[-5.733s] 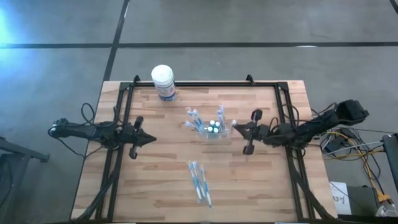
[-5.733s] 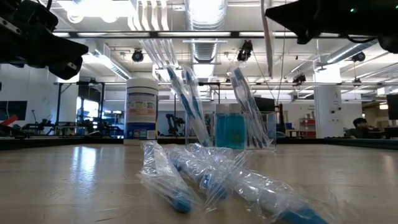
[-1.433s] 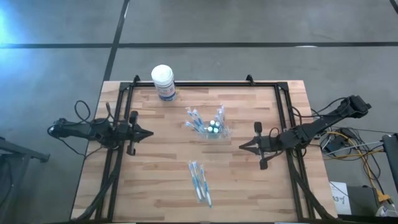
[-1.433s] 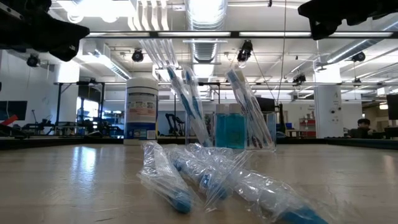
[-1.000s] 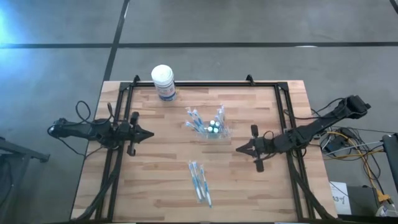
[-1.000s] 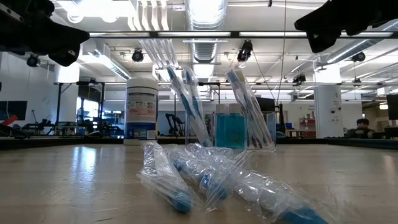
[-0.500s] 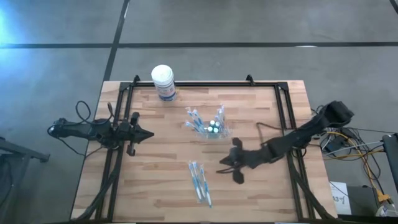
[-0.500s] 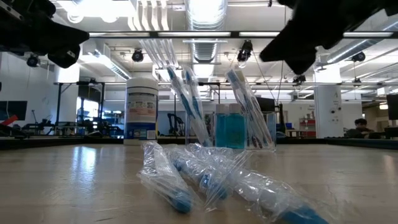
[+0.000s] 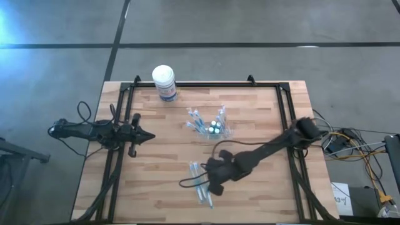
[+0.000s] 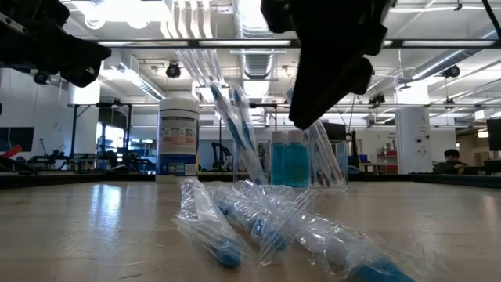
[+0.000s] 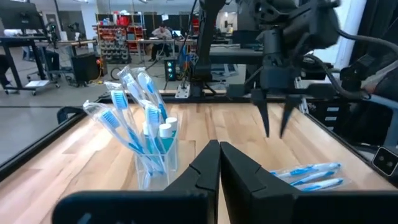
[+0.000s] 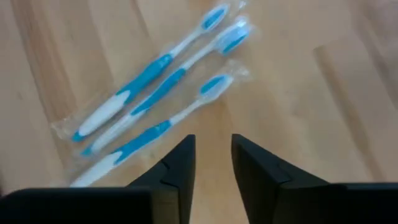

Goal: Pick & Place toothbrushing station
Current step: Put the blue toothbrush into the transparent organizer

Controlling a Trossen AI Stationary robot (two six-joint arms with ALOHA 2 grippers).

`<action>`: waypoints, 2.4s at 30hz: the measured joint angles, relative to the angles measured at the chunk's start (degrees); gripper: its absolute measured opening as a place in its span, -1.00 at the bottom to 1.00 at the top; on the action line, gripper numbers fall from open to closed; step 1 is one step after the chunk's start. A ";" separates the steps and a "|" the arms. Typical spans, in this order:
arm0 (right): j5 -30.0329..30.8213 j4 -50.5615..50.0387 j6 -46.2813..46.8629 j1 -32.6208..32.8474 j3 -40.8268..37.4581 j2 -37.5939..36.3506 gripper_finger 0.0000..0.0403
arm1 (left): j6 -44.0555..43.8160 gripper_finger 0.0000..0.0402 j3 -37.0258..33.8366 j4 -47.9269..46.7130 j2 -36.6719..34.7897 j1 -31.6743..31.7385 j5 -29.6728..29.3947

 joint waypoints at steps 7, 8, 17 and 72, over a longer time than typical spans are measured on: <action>-7.41 -2.94 1.47 -1.85 11.43 8.74 -0.27 | 1.21 -0.93 0.00 -0.27 0.01 0.00 0.63; -9.01 -2.94 1.90 -2.19 12.19 9.59 -0.24 | 1.20 -0.93 0.00 -0.27 0.01 0.00 1.29; -9.87 -7.73 5.35 -4.39 14.72 12.70 -0.07 | -0.65 -0.93 0.00 -1.35 0.01 0.00 4.85; -8.82 -9.58 10.22 -3.45 8.92 8.39 -0.39 | -5.23 -0.93 -0.02 -1.83 0.03 0.02 6.18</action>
